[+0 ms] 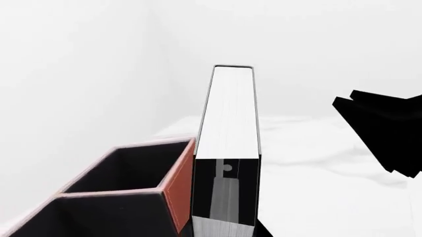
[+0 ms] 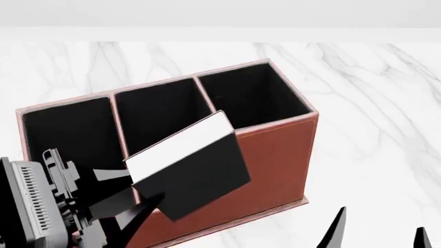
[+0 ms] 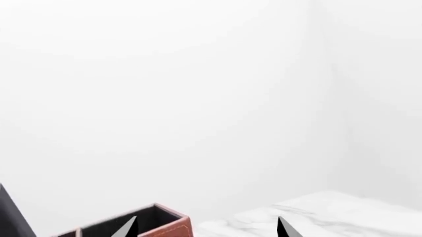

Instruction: Pick up the book and place it in the back compartment of the caddy.

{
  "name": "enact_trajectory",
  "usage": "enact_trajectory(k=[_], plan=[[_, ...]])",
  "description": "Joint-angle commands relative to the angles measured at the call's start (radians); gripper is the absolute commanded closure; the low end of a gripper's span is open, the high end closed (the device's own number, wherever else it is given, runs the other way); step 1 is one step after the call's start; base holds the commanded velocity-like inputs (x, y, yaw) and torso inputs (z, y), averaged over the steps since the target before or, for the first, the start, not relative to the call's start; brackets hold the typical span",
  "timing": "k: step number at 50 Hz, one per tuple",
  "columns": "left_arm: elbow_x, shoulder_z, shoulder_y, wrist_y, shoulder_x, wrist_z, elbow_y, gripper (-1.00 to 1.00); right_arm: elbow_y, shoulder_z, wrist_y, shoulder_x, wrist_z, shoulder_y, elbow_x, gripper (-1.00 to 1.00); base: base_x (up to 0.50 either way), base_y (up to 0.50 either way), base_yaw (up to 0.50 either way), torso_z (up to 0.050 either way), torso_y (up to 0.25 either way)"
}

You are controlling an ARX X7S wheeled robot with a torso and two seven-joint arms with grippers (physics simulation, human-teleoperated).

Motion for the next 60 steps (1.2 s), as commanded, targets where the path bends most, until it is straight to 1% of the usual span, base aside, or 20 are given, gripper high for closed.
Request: enact_trajectory(k=[1, 20, 21, 22, 24, 30, 34, 43, 48, 57, 58, 60], plan=[[-0.036, -0.034, -0.007, 0.007, 0.008, -0.032, 0.004, 1.0, -0.007, -0.004, 0.023, -0.001, 0.021, 0.002, -0.032, -1.0, 0.0, 0.0, 0.0, 0.0, 0.0], [-0.037, -0.033, -0.007, 0.008, 0.008, -0.033, 0.004, 1.0, -0.006, -0.006, 0.022, 0.002, 0.024, 0.003, -0.032, -1.0, 0.0, 0.0, 0.0, 0.0, 0.002], [-0.016, -0.017, -0.023, -0.012, 0.006, -0.032, -0.003, 1.0, -0.003, -0.006, 0.024, 0.0, 0.027, 0.005, -0.04, -1.0, 0.0, 0.0, 0.0, 0.0, 0.0], [-0.023, -0.008, -0.026, -0.013, 0.001, -0.004, 0.0, 1.0, -0.003, -0.009, 0.018, 0.001, 0.022, 0.004, -0.04, -1.0, 0.0, 0.0, 0.0, 0.0, 0.0], [-0.011, 0.002, -0.041, -0.045, 0.004, -0.027, -0.006, 1.0, -0.005, -0.01, 0.02, 0.0, 0.027, 0.003, -0.049, -1.0, 0.0, 0.0, 0.0, 0.0, 0.0], [0.01, 0.029, -0.051, -0.049, -0.006, 0.007, 0.007, 1.0, -0.003, -0.016, 0.034, 0.001, 0.027, 0.009, -0.046, -1.0, 0.0, 0.0, 0.0, 0.0, 0.002], [-0.012, 0.029, -0.064, -0.057, -0.017, 0.039, 0.01, 1.0, -0.001, -0.017, 0.036, 0.001, 0.027, 0.012, -0.043, -1.0, 0.0, 0.0, 0.0, 0.003, 0.0], [-0.001, 0.046, -0.098, -0.092, -0.035, 0.061, 0.01, 1.0, 0.014, -0.019, 0.033, -0.001, 0.027, 0.019, -0.043, -1.0, 0.0, 0.0, 0.0, 0.0, 0.001], [0.002, 0.063, -0.119, -0.081, -0.042, 0.136, -0.023, 1.0, 0.014, -0.02, 0.032, -0.001, 0.027, 0.018, -0.045, -1.0, 0.0, 0.0, 0.0, 0.0, 0.002], [-0.006, 0.089, -0.173, -0.12, -0.051, 0.221, -0.066, 1.0, 0.022, -0.024, 0.03, -0.002, 0.027, 0.022, -0.048, -1.0, 0.0, 0.0, 0.0, 0.0, 0.001], [-0.033, 0.084, -0.179, -0.123, -0.049, 0.245, -0.08, 1.0, 0.022, -0.025, 0.03, -0.001, 0.027, 0.021, -0.047, -1.0, 0.0, 0.0, 0.0, 0.0, 0.0], [-0.012, 0.1, -0.193, -0.127, -0.047, 0.269, -0.11, 1.0, 0.026, -0.025, 0.031, -0.002, 0.026, 0.024, -0.043, -1.0, 0.0, 0.0, 0.0, 0.0, 0.0]])
